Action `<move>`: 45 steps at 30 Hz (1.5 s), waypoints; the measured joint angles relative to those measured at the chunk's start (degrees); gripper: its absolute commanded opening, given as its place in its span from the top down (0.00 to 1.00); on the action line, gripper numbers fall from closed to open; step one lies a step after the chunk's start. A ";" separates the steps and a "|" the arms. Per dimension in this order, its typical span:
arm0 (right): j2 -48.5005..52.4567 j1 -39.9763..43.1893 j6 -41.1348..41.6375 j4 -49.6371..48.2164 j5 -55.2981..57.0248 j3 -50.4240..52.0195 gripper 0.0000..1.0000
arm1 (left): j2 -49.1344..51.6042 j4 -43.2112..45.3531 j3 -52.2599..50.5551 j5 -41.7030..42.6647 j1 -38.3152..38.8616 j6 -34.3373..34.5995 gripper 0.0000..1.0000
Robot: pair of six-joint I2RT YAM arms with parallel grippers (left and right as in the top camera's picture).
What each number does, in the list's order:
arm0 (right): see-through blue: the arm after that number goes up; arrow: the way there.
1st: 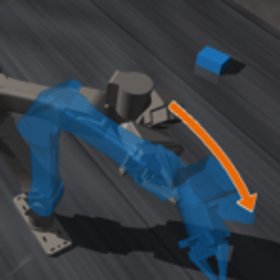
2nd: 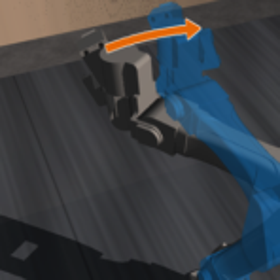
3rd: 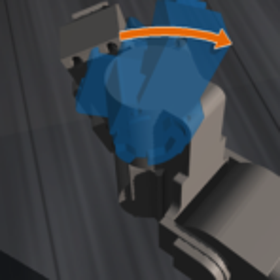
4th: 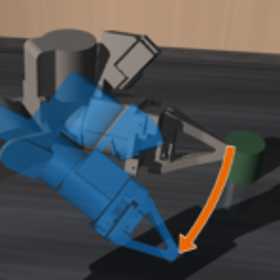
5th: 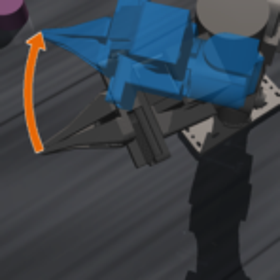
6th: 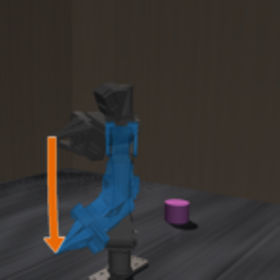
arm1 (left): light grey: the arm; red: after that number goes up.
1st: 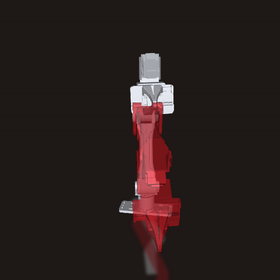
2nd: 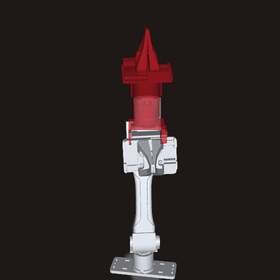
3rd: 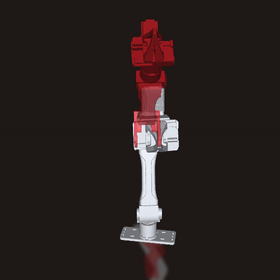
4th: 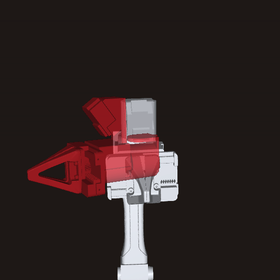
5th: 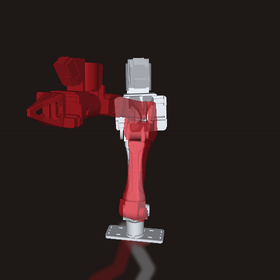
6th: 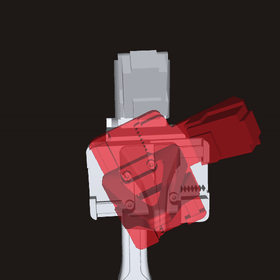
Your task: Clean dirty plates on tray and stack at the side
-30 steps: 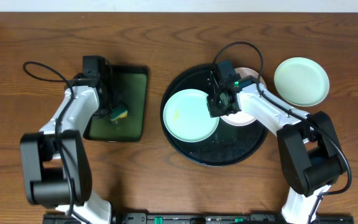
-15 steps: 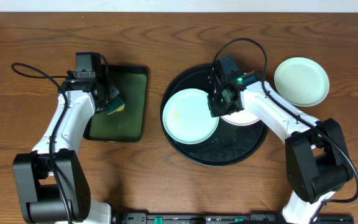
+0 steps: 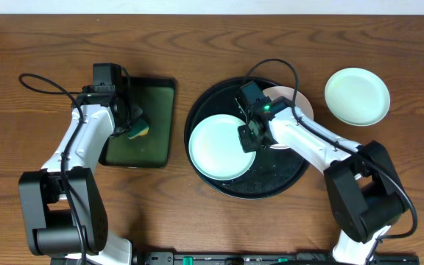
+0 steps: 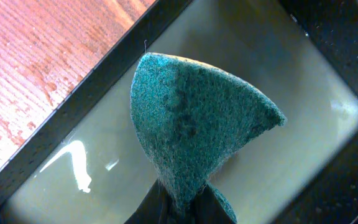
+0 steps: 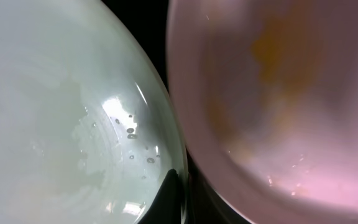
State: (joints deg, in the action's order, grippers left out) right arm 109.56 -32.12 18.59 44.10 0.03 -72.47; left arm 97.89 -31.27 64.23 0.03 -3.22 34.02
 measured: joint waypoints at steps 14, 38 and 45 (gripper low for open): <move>1.44 0.07 0.74 -0.68 0.00 0.44 0.99 | 0.00 0.72 -0.02 0.00 0.00 0.02 0.93; 1.73 0.35 0.74 -1.55 -0.28 0.44 0.99 | 6.38 -1.49 0.15 0.02 -0.07 0.02 0.93; 1.84 0.35 0.72 -2.19 -0.24 0.44 0.99 | -7.02 -4.44 0.17 1.99 -0.07 0.00 0.93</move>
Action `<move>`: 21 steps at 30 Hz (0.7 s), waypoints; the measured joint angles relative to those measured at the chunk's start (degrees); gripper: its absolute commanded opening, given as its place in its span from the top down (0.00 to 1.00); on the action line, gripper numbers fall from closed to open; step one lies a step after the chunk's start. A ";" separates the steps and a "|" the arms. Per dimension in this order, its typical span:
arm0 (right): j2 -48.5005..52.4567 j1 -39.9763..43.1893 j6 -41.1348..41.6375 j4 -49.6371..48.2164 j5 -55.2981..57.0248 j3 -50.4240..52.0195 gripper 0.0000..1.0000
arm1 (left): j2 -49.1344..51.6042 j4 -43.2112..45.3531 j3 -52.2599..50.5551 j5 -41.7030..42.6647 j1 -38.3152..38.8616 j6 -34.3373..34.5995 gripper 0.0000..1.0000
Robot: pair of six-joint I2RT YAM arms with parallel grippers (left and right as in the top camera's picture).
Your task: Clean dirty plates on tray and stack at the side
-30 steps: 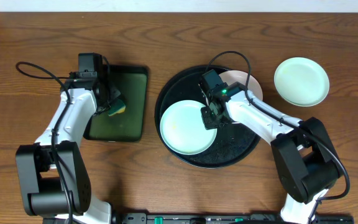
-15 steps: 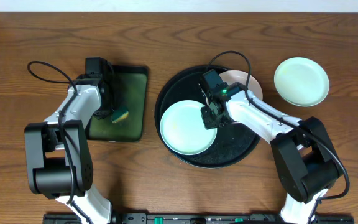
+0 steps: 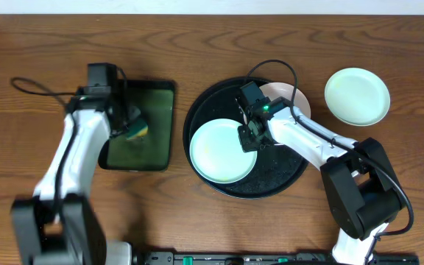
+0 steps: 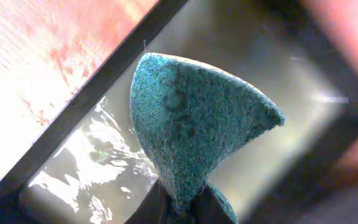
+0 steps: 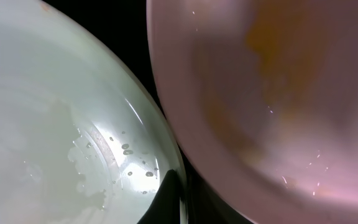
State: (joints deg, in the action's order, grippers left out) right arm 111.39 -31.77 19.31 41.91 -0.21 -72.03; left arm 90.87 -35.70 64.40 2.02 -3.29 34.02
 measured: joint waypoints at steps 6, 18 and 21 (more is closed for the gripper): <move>0.15 0.00 0.00 -0.85 0.00 0.00 0.99 | -7.74 -0.85 0.13 9.51 0.39 0.02 0.92; 0.31 1.86 1.14 -1.22 -2.89 0.00 0.99 | -1.73 0.79 -1.03 18.56 18.36 0.02 0.92; 0.37 2.58 1.16 -1.31 -4.02 0.00 0.99 | 0.35 3.23 -1.07 18.84 22.95 0.02 0.93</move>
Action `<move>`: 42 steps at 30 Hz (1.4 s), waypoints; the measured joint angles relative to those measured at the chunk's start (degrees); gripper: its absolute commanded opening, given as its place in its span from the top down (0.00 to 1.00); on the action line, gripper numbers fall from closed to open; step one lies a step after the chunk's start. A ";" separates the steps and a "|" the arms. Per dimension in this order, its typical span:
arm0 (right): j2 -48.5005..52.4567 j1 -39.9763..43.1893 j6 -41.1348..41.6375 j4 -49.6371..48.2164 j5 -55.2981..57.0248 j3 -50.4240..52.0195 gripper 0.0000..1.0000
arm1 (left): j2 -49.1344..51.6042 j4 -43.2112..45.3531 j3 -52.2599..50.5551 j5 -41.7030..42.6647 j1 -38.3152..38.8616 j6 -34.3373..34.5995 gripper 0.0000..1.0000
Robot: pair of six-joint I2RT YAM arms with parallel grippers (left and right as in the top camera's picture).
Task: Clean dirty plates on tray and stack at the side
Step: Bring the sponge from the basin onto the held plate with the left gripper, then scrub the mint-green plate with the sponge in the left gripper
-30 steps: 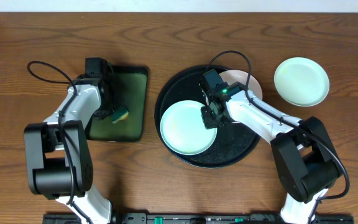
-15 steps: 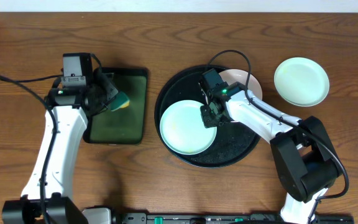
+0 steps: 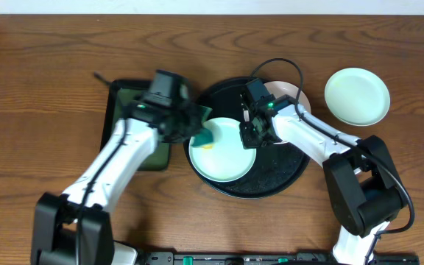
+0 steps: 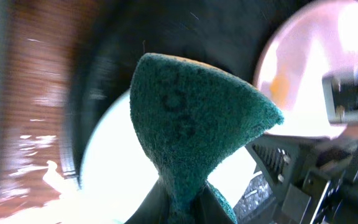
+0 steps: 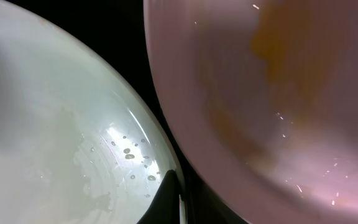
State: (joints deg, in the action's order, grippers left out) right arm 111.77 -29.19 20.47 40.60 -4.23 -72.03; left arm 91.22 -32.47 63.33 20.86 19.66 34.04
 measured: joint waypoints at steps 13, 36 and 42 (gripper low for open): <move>0.15 2.69 0.17 0.48 -2.67 -0.02 0.99 | 2.67 2.99 0.00 -0.24 4.98 0.09 0.93; 0.15 3.67 1.05 0.57 -2.38 -0.07 0.99 | 7.04 5.73 0.00 -19.82 16.28 10.23 0.92; 0.15 3.69 1.11 0.72 -1.92 -0.13 0.99 | 14.14 9.46 -0.04 -25.40 17.55 14.23 0.92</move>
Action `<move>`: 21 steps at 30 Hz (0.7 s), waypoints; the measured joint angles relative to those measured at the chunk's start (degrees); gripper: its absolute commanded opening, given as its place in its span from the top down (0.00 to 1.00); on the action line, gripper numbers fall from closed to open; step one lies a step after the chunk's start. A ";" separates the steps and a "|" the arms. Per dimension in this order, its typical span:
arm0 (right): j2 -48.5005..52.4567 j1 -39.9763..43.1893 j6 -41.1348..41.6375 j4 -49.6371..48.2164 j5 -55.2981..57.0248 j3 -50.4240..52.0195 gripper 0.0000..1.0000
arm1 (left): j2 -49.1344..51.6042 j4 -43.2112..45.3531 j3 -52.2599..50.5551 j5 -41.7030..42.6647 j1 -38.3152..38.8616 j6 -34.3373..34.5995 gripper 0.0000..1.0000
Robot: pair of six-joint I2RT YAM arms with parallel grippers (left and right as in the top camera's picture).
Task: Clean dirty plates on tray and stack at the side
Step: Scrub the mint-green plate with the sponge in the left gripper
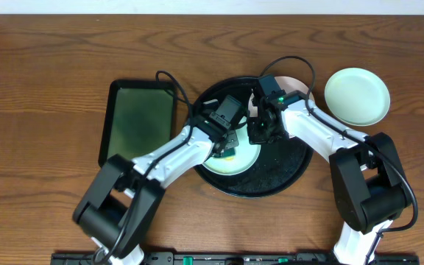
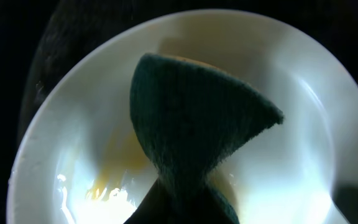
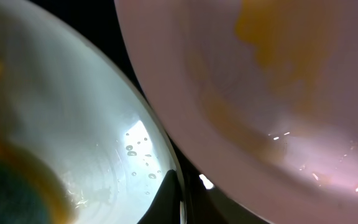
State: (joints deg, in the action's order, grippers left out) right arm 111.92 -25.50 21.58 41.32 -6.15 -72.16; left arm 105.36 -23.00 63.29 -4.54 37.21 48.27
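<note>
On the round black tray [image 1: 271, 177], a pale green plate [image 1: 243, 160] lies with yellow smears [image 2: 114, 171] on it. My left gripper [image 1: 229, 141] is shut on a dark green sponge [image 2: 191, 118], which is pressed onto that plate. From the other side my right gripper [image 1: 260, 134] is shut on the plate's right rim [image 3: 166, 155]. Behind it on the tray a pink plate [image 3: 272, 106] carries an orange stain [image 3: 260, 34]. The sponge's edge [image 3: 2, 190] shows at the lower left of the right wrist view.
Another pale green plate [image 1: 356, 96] lies on the bare wood right of the round tray. A black rectangular tray of water [image 1: 137, 121] stands to the left. Both arms cross over the round tray.
My left gripper has moved the sponge from the plate's left edge to its middle, and it now presses on the yellow smears. The right gripper still pinches the rim.
The left gripper first held the sponge in the water tray while the right gripper pinched the pale plate's rim. It stayed there, then was over the round tray at the plate's left edge. Now the sponge rests on the plate.
</note>
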 measured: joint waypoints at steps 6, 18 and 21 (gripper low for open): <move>0.00 0.09 0.44 -0.02 0.79 -0.09 0.99 | 1.11 1.73 0.00 -1.51 0.09 -0.07 0.92; 0.00 0.09 0.59 0.00 0.72 -0.11 0.99 | -1.18 -8.31 0.61 -13.40 -2.36 -1.81 0.92; 0.00 0.09 0.59 0.00 0.74 -0.11 0.99 | -3.61 -7.63 0.61 -13.81 -3.85 -1.81 0.92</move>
State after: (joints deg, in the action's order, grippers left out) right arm 111.92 -25.41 22.17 41.32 -5.41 -72.27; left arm 101.75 -30.63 63.90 -18.35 33.36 46.46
